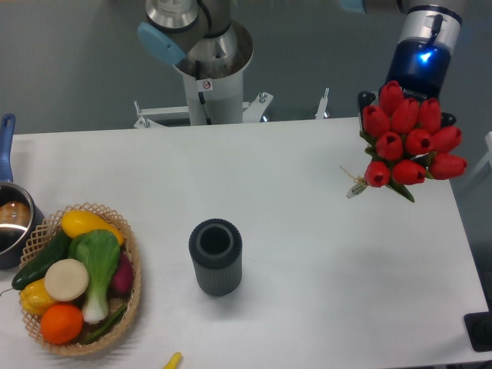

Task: Place the flowers on the table
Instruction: 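Lift the red tulip bunch with the gripper away from the table edge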

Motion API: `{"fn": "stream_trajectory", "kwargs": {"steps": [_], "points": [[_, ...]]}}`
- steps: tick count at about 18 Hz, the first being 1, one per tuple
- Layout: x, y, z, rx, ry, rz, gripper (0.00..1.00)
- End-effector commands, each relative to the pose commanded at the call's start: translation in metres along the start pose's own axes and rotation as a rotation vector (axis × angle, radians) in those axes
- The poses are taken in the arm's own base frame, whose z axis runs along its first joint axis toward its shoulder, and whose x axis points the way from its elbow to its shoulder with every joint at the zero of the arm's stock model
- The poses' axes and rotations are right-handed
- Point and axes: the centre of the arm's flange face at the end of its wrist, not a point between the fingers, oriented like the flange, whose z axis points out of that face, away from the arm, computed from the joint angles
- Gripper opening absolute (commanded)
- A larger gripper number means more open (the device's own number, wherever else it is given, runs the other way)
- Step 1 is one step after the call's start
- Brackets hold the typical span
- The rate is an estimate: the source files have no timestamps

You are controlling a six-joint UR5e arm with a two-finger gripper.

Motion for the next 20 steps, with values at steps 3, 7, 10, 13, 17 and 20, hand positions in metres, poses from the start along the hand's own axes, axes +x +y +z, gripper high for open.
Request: {"fn": "stream_trajectory", "kwargs": {"steps": [3,7,10,13,17,20], "points": [[0.005,-0.002,-0.002,-0.002,-0.001,-0.003,0.41],[0.015,0.0,-0.012,-0.111,-0.069,0.008,0.41],[0.018,0.0,-0.01,-0.172,-0.095,0.017,0.41],[0.021,0.007,-0.012,-0.258,-0.14,0.018,0.41],[0.034,0.009,0.006,-0.451,-0.196,0.066,0.41],[0.041,0.019,0.032,-0.546,-0.189,0.087,0.41]]}}
